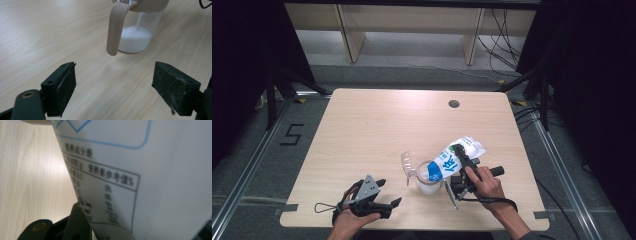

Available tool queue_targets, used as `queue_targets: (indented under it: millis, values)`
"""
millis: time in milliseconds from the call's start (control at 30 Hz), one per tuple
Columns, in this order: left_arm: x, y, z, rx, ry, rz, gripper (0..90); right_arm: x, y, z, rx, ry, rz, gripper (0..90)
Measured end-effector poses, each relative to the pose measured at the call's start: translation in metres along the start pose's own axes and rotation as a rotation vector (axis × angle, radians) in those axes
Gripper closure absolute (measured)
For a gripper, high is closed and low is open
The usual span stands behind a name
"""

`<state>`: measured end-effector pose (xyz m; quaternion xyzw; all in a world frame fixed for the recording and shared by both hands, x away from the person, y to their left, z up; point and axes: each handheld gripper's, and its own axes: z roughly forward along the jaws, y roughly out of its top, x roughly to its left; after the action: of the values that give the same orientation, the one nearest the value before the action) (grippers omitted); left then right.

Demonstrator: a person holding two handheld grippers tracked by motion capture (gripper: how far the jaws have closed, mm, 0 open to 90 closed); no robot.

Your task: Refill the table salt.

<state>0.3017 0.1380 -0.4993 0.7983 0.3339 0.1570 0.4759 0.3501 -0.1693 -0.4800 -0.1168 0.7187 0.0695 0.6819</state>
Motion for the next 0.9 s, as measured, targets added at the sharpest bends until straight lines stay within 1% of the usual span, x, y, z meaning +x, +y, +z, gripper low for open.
queue_targets:
  millis: [67, 100, 200, 233, 267, 300, 333, 367, 400, 433, 467, 500, 533, 567, 633, 667, 700, 767, 800, 833, 900]
  values:
    - [0.0001, 0.0, 0.0, 0.0, -0.001, 0.0, 18.5, -0.0005, 0.0002, 0.0, -0.003, -0.006, -0.005, 65.5]
    - [0.0002, -0.0001, 0.0001, -0.001, -0.001, 0.0, 18.5, -0.0026, 0.0007, -0.0005, -0.005, -0.011, -0.029, 65.6]
    - [0.0, -0.0001, 0.0001, -0.001, 0.0, 0.0, 18.5, -0.0027, 0.0008, -0.0006, -0.005, -0.013, -0.03, 65.7]
    - [0.0012, 0.0002, -0.0007, 0.01, 0.001, 0.016, 18.5, -0.0027, 0.0008, -0.0006, -0.006, -0.013, -0.03, 65.8]
    - [0.0012, 0.0002, -0.0007, 0.01, 0.001, 0.016, 18.5, -0.0027, 0.0008, -0.0006, -0.006, -0.013, -0.03, 65.8]
    - [0.0004, 0.0001, -0.0002, 0.003, -0.001, 0.005, 18.5, -0.0024, 0.0007, -0.0003, -0.007, -0.019, -0.032, 65.8]
    - [0.0007, 0.0001, -0.0004, 0.004, -0.002, 0.008, 18.5, -0.0019, 0.0003, 0.0009, -0.021, -0.019, -0.025, 65.9]
    - [0.0, 0.0, -0.0001, -0.001, 0.0, -0.001, 18.5, -0.0018, 0.0004, 0.0008, -0.02, -0.02, -0.026, 65.9]
    - [0.0002, 0.0, 0.0, -0.001, -0.003, 0.002, 18.5, -0.0018, 0.0004, 0.0007, -0.02, -0.02, -0.026, 65.9]
    - [0.0, 0.0, 0.0, 0.0, 0.0, 0.0, 18.5, 0.0024, 0.0002, -0.0011, 0.009, -0.009, 0.032, 66.1]
    - [0.0, 0.0, 0.0, 0.0, 0.0, 0.0, 18.5, 0.0024, -0.0002, -0.0002, -0.005, -0.011, 0.031, 66.1]
    - [0.0001, 0.0, 0.0, 0.0, 0.0, 0.001, 18.5, 0.0024, -0.0002, -0.0002, -0.005, -0.011, 0.031, 66.1]
    - [0.0, 0.0, 0.0, 0.0, 0.0, 0.001, 18.5, 0.0009, 0.0001, -0.0008, 0.0, -0.015, 0.015, 66.2]
    - [0.0001, 0.0, 0.0, 0.0, 0.0, 0.001, 18.5, 0.0004, 0.0001, -0.0009, -0.003, -0.016, 0.01, 66.2]
    - [0.0006, 0.0001, -0.0007, 0.007, 0.004, 0.007, 18.5, 0.0004, 0.0001, -0.0008, -0.004, -0.014, 0.007, 66.4]
    - [0.0006, 0.0001, -0.0007, 0.007, 0.004, 0.007, 18.5, 0.0004, 0.0001, -0.0008, -0.004, -0.014, 0.007, 66.4]
    - [0.0, 0.0, -0.0001, -0.001, 0.001, -0.001, 18.5, 0.0021, -0.0001, -0.0011, 0.0, -0.012, 0.029, 66.4]
    - [0.0002, 0.0, 0.0, 0.0, -0.002, 0.003, 18.6, 0.0019, 0.0, -0.001, -0.002, -0.011, 0.025, 66.5]
    - [0.0, 0.0, 0.0, 0.0, -0.001, 0.001, 18.6, 0.0006, 0.0001, -0.0004, -0.012, -0.022, 0.004, 66.5]
    - [0.0, 0.0, -0.0002, 0.002, 0.001, 0.002, 18.5, 0.0008, -0.0002, 0.0003, -0.028, -0.029, 0.005, 66.7]
    - [0.0, 0.0, 0.0, 0.0, 0.0, 0.001, 18.5, 0.0008, -0.0001, 0.0005, -0.028, -0.028, 0.003, 66.8]
